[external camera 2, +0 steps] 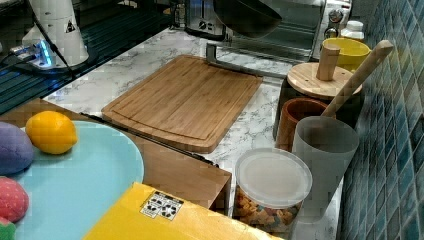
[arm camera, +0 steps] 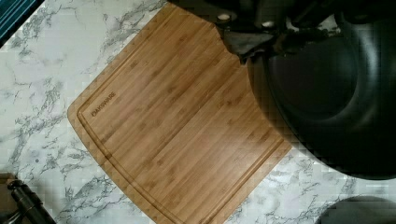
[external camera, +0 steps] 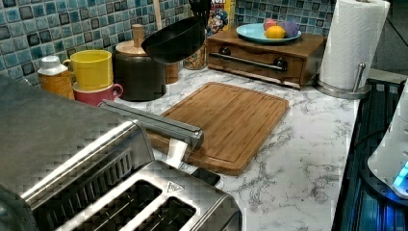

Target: Put the bowl on the board.

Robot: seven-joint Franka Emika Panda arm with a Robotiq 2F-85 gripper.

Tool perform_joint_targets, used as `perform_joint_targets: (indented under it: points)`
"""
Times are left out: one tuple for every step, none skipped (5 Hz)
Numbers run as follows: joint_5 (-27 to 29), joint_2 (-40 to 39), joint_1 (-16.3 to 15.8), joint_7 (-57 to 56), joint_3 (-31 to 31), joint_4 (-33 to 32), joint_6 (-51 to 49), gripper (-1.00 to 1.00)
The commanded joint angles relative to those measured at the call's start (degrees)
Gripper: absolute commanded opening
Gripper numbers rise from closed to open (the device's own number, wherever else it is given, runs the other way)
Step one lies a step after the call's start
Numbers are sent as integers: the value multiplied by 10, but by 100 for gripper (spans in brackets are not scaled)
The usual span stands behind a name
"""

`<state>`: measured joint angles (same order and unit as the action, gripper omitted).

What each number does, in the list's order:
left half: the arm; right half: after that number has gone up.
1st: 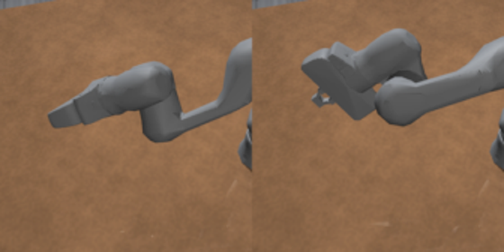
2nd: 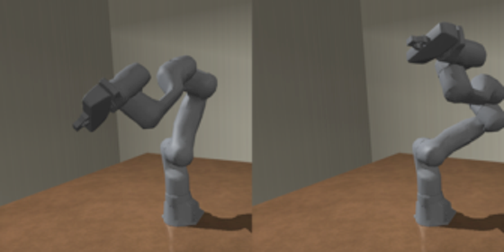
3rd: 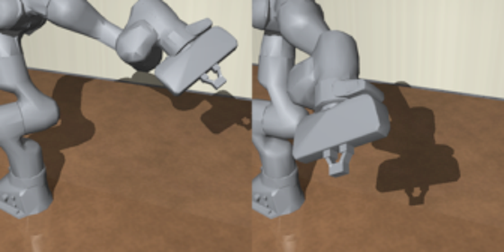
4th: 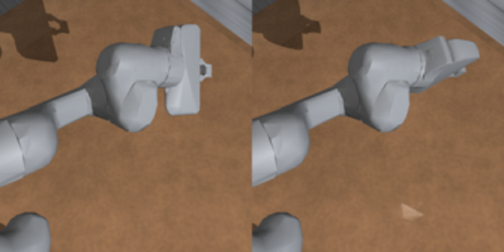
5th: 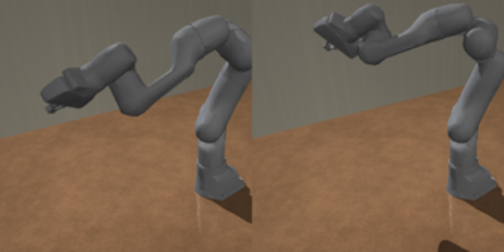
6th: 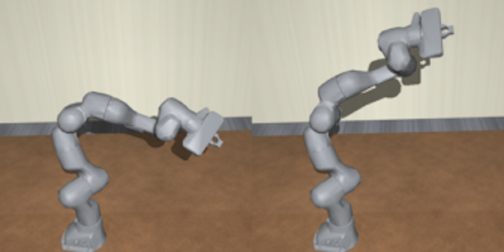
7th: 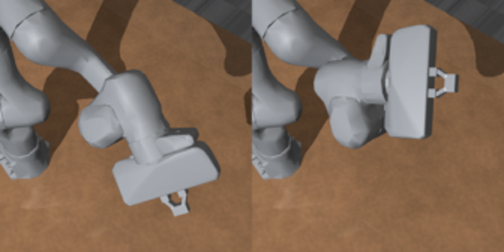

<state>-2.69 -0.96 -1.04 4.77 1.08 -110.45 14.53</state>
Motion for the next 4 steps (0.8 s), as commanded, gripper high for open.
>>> perform_joint_targets:
  points:
    - [-2, 20, 11, 45, 5, -42, 40, -100]
    - [5, 37, 30, 85, 25, -89, 85, -100]
    - [5, 69, 45, 147, 43, -153, 145, -100]
    - [-20, 103, 43, 220, 62, -230, 218, -100]
